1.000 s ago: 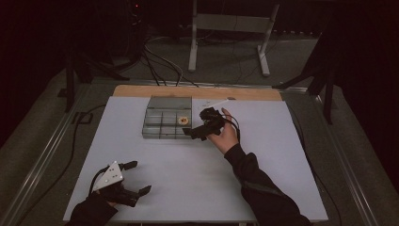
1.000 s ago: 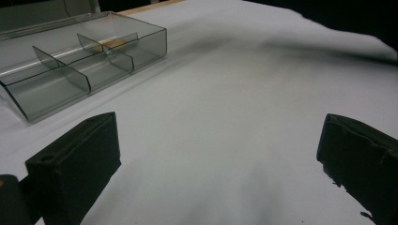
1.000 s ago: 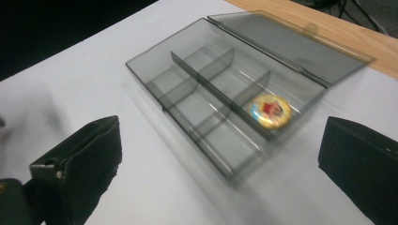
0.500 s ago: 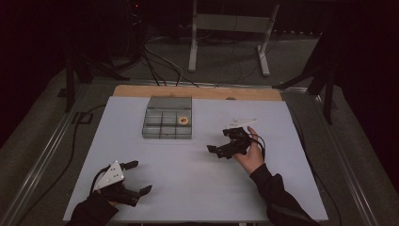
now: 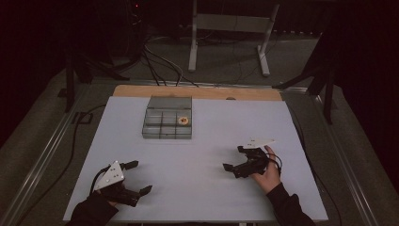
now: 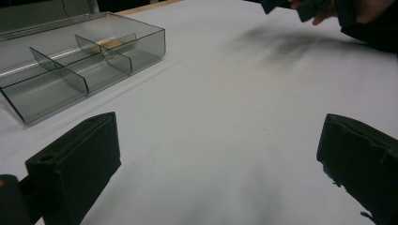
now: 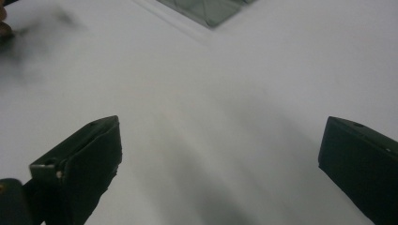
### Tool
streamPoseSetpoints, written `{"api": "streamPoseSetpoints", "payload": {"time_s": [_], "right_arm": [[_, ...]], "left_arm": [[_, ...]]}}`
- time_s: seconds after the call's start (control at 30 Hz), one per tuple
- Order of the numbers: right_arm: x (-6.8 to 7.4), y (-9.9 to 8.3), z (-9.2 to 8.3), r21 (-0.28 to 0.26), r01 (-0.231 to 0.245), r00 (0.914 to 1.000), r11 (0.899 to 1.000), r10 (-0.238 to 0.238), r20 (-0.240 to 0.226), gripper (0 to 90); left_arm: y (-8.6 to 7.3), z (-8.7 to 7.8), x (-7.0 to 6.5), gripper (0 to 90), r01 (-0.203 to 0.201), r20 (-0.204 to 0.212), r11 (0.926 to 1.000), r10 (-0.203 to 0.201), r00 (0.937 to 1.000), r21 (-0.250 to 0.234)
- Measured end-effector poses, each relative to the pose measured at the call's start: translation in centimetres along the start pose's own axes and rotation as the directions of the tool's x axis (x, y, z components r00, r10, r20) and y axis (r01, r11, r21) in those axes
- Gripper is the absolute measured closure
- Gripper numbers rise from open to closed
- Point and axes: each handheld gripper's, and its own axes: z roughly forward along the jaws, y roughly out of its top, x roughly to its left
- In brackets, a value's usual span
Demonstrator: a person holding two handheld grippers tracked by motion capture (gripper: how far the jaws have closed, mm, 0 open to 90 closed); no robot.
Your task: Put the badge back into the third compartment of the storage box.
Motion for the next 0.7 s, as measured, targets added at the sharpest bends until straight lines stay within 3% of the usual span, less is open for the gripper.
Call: {"api": "streamPoseSetpoints", "payload": {"time_s": [0.27,0.5,0.7], "right_arm": [[-0.6,-2.8,-2.0,-0.002,-0.032,0.9991,0.999,0.032,0.026,0.0],[-0.6,-4.7,-3.3,0.035,-0.022,0.9982,0.999,0.020,0.056,0.0],[-0.6,-6.0,-4.4,0.007,-0.043,0.9978,0.999,0.043,0.051,0.0]], "left_arm": [[0.0,0.0,0.0,0.3,-0.006,0.001,1.0000,0.006,1.0000,0.002],[0.0,0.0,0.0,0.3,-0.005,0.002,1.0000,0.005,1.0000,-0.002],[0.1,0.1,0.0,0.3,-0.006,0.004,1.0000,0.006,1.0000,-0.003]]}}
